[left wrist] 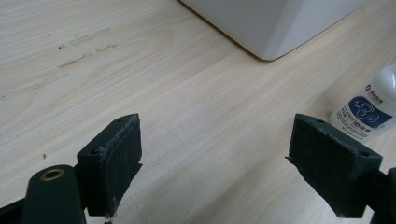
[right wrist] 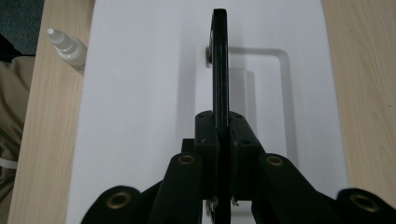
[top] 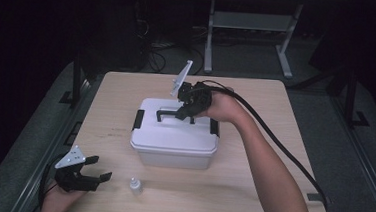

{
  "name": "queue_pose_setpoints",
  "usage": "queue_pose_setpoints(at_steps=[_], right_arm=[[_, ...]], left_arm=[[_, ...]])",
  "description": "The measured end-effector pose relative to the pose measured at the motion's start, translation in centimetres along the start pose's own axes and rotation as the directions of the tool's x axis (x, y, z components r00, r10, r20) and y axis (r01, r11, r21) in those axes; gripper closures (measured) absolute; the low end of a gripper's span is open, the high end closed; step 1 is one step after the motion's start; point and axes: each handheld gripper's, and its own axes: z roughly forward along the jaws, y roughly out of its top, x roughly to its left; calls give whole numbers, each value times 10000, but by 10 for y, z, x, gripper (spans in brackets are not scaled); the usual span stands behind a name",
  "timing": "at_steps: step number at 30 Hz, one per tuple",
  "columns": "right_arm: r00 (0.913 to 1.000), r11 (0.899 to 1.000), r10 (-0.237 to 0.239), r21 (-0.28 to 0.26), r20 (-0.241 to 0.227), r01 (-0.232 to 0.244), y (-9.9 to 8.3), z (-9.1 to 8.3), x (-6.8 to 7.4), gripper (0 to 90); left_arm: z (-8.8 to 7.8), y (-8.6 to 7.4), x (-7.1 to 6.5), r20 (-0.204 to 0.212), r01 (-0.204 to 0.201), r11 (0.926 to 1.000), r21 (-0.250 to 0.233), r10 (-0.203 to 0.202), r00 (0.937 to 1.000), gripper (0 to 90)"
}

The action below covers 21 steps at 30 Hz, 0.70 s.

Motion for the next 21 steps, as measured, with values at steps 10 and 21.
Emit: queue_pose_setpoints(at_steps=[10,21], right_arm=[[9999,9999,-103,12,34,103,1,-2,1,842],[9997,9996,-227,160,110,225,10,-8,1,843]], left_arm=[[0,0,0,33,9,10000,-13,-9,10000,170],[-1,0,1,52,29,10000,-34,-29,10000,170]])
